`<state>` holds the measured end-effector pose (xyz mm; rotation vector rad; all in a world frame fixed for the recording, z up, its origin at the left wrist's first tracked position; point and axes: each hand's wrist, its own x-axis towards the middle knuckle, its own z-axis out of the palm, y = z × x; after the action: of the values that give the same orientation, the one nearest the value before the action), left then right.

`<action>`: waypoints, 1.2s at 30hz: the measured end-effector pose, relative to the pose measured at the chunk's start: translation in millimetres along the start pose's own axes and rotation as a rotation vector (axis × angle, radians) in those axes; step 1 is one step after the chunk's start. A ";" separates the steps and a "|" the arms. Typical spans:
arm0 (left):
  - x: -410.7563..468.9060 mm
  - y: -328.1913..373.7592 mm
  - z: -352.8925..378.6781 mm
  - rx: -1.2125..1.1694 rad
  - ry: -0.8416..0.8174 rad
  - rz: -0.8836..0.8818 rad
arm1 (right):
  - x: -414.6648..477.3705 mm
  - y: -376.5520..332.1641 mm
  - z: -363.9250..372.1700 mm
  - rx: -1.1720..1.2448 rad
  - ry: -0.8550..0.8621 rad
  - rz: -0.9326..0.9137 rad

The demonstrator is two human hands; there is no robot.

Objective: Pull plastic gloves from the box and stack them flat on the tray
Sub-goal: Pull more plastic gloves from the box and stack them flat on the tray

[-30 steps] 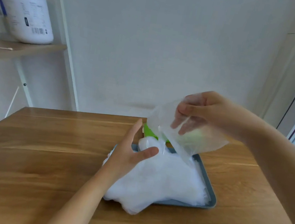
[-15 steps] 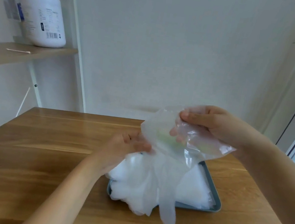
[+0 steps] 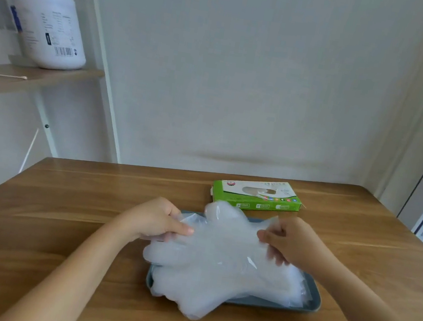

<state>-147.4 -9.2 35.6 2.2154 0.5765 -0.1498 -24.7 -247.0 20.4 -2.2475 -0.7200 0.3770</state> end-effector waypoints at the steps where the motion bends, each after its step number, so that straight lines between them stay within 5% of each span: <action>1: 2.9 -0.1 3.0 0.072 0.019 -0.019 | 1.2 4.2 1.0 -0.041 0.019 -0.007; 4: 6.7 0.9 15.9 0.384 0.237 0.002 | 6.7 16.9 2.7 -0.108 0.053 -0.009; 7: -5.1 16.2 36.7 0.371 0.524 0.294 | 9.8 23.7 6.3 -0.135 0.072 -0.004; 10: -11.8 34.8 62.7 0.277 0.361 0.669 | 12.7 30.1 11.1 -0.164 0.079 -0.004; 13: -4.3 32.5 89.0 0.370 0.113 0.755 | 13.7 33.9 13.7 -0.212 0.083 -0.031; 21: 11.4 12.6 105.1 0.526 -0.005 0.640 | 15.8 41.6 13.7 -0.328 0.153 -0.070; 25: 19.4 3.9 96.5 0.656 -0.064 0.530 | 11.4 42.0 13.0 -0.400 0.442 -0.479; 28: 24.2 1.6 96.0 0.760 -0.070 0.470 | 5.9 37.6 18.7 -0.351 0.208 -0.739; 32: 27.6 6.8 96.8 0.753 -0.105 0.332 | 9.4 42.8 34.6 -0.449 -0.239 -0.584; 36: 28.8 6.4 93.9 0.739 -0.149 0.274 | 7.6 47.9 23.9 -0.705 -0.346 -0.468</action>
<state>-111.0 -73.1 -29.9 2.9338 0.1262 -0.4352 -11.4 -256.6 -31.1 -2.5536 -1.7406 0.3087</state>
